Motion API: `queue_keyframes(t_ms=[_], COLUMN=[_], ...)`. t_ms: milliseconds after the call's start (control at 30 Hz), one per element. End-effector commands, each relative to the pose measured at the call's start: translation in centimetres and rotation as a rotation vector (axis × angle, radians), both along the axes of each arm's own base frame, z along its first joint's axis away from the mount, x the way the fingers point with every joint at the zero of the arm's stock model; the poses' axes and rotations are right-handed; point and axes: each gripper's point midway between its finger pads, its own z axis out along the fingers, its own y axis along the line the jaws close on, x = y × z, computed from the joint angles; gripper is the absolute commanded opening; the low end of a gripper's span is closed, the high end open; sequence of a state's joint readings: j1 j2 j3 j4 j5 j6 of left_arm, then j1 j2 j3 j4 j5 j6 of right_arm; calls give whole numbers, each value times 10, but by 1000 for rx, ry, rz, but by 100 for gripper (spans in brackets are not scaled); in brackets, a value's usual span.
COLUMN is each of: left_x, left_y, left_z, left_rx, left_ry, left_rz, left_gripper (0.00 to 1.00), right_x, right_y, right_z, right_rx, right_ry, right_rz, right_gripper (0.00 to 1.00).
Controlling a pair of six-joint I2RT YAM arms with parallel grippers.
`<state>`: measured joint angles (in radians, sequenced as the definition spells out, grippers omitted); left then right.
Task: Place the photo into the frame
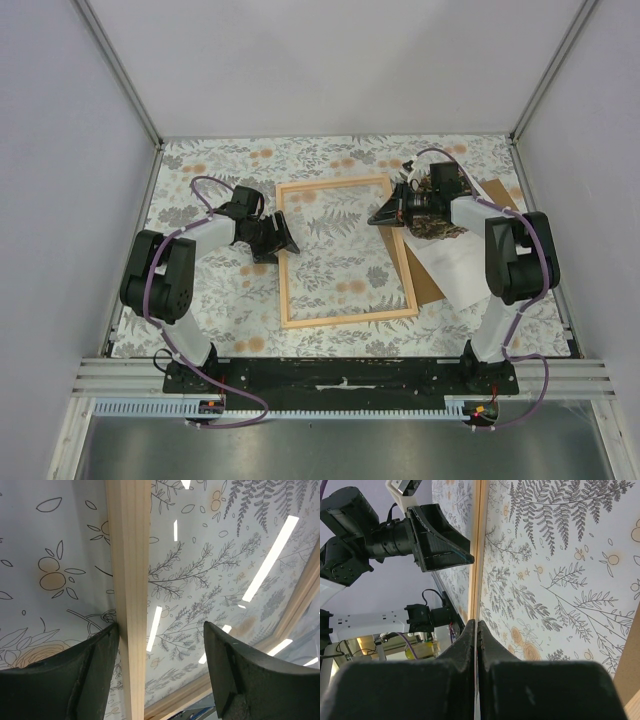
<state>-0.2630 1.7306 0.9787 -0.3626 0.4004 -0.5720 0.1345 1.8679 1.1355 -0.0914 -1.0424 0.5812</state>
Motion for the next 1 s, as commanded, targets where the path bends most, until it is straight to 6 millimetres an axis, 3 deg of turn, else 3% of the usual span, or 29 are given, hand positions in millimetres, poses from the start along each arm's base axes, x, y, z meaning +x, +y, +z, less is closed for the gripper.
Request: queue_keyframes(t_ms=[0,200,433,600,967], left_x=[-2,-1,-1,-1,0], left_y=[-6,-7,-14,-15,-13], left_z=[5,8,12,11,7], left_rx=[-37,-48,-90,-97,-87], left_ry=[-7,-14,-21,-19,-8], left_rz=[0,-7,-20,-19,-1], left_gripper=[75,75,75,75,75], right_x=[-3,-5,-9,-10,-17], right_y=[5,6,5,6,3], right_z=[27,22,-6,-16,-29], right_rx=[41,37,-65,-64,-92], right_ry=[-72,-57,-29,-16,10], right_rz=[31,28,31,34,29], right_gripper=[0,0,0,17,30])
